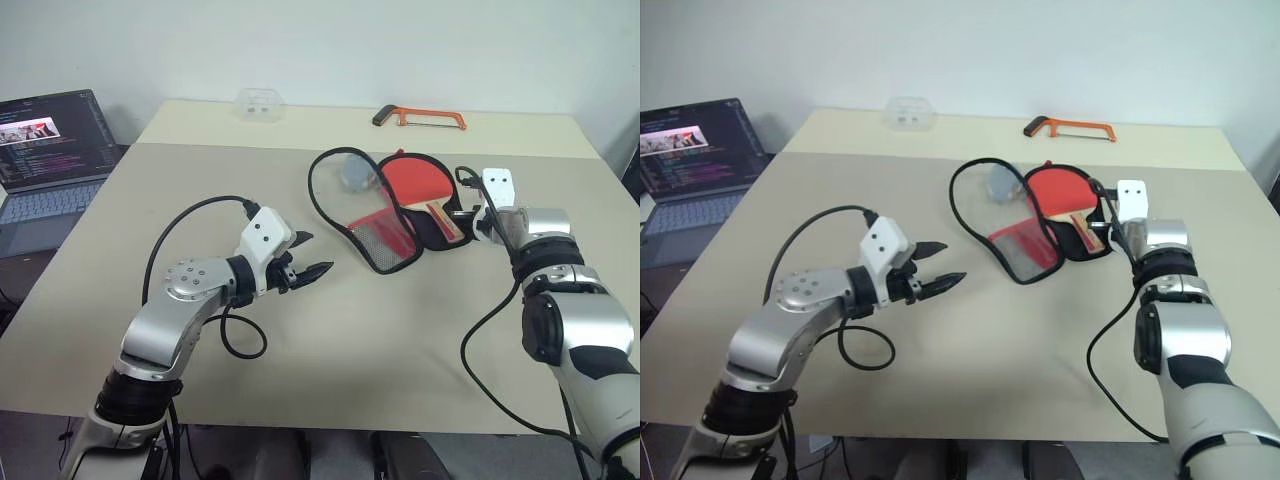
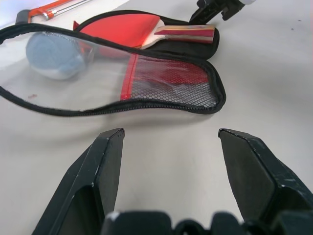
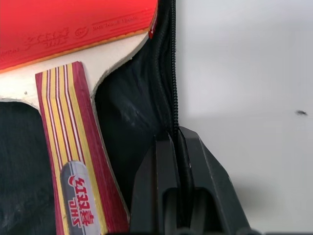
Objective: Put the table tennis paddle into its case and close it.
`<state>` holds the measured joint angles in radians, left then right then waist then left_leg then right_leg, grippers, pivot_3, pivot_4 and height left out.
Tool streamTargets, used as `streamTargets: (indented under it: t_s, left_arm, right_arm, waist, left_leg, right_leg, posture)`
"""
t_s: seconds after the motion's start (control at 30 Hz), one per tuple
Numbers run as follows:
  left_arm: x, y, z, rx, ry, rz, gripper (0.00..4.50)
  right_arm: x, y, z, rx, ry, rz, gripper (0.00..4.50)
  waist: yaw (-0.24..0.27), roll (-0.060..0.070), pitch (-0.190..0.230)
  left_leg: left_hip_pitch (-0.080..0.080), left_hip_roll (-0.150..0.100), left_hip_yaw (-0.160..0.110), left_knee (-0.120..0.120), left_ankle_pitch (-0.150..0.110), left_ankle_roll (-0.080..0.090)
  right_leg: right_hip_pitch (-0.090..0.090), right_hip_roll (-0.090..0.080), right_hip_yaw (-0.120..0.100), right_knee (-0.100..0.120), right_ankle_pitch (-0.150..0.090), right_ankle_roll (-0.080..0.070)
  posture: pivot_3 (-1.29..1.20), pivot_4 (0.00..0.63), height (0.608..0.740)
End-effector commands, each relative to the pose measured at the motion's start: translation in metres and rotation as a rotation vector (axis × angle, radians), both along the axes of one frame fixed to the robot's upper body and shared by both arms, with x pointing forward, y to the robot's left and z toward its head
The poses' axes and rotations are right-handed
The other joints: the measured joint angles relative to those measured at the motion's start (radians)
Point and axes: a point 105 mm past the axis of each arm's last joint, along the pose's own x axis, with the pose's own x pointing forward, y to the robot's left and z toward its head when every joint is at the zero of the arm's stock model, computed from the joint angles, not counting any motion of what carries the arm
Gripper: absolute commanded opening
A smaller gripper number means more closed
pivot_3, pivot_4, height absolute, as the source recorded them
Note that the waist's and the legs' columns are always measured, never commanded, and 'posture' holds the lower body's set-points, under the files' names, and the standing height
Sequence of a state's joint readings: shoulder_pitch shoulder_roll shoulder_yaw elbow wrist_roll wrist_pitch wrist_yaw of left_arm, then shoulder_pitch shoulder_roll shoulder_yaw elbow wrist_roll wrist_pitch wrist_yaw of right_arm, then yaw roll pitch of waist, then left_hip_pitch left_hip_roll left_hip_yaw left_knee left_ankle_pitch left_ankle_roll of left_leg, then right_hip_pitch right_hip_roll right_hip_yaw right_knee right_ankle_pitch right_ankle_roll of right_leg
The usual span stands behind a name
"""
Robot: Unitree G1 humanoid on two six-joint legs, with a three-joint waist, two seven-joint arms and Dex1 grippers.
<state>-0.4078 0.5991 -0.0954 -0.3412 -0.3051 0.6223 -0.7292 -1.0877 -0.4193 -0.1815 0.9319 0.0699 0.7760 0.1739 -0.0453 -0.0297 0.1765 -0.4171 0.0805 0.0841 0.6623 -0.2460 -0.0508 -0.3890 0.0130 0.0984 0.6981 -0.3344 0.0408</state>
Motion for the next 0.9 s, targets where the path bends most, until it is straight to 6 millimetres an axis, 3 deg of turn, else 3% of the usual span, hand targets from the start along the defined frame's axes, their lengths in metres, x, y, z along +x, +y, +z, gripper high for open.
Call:
streamTargets:
  t_s: [0.03,0.2,0.37,0.53,0.77,0.9]
  left_arm:
    - [0.0,-0.003,0.009,0.003,-0.047,-0.022,3.36]
    - [0.002,-0.005,0.009,0.003,-0.049,-0.034,3.36]
    - [0.002,-0.007,0.006,0.002,-0.044,-0.044,3.36]
    - [0.003,-0.01,0.005,0.0,-0.042,-0.054,3.36]
    - [0.008,-0.007,0.006,0.011,-0.046,-0.037,3.36]
    - [0.014,0.0,0.004,0.025,-0.045,0.011,3.36]
  right_arm:
    - [-0.016,-0.028,0.007,-0.027,0.01,-0.112,0.05]
    - [-0.042,-0.042,0.009,-0.04,0.027,-0.194,0.05]
    - [-0.062,-0.043,0.011,-0.032,0.036,-0.244,0.05]
    - [-0.069,-0.023,0.007,0.024,0.048,-0.243,0.05]
    - [-0.063,0.007,0.007,0.102,0.038,-0.184,0.05]
    - [-0.062,0.003,0.008,0.097,0.038,-0.19,1.04]
  waist:
    - [0.008,0.0,0.0]
    - [0.021,0.0,0.0]
    - [0.02,0.0,0.0]
    - [0.012,0.001,0.0]
    - [0.01,0.001,0.0]
    - [0.01,0.001,0.0]
  left_leg:
    - [0.0,0.0,0.0,0.0,0.0,0.0]
    - [-0.001,0.0,-0.001,0.0,0.0,0.0]
    - [-0.001,-0.001,0.0,0.0,0.0,0.0]
    - [0.0,-0.001,0.0,0.0,0.0,0.0]
    - [0.0,-0.001,0.001,0.0,0.0,0.0]
    - [0.0,-0.001,0.001,0.0,0.0,0.0]
  right_leg:
    - [0.0,0.0,0.0,0.0,0.0,0.0]
    - [0.0,0.0,0.0,0.0,0.0,0.0]
    - [-0.001,0.0,0.0,0.0,0.0,0.0]
    - [-0.001,0.001,0.001,0.0,0.0,0.0]
    - [-0.001,0.002,0.001,0.0,0.0,0.0]
    - [-0.001,0.002,0.001,0.0,0.0,0.0]
  posture:
    - [0.0,0.15,0.74]
    - [0.0,0.15,0.74]
    - [0.0,0.15,0.74]
    - [0.0,0.15,0.74]
    - [0.0,0.15,0.74]
    - [0.0,0.15,0.74]
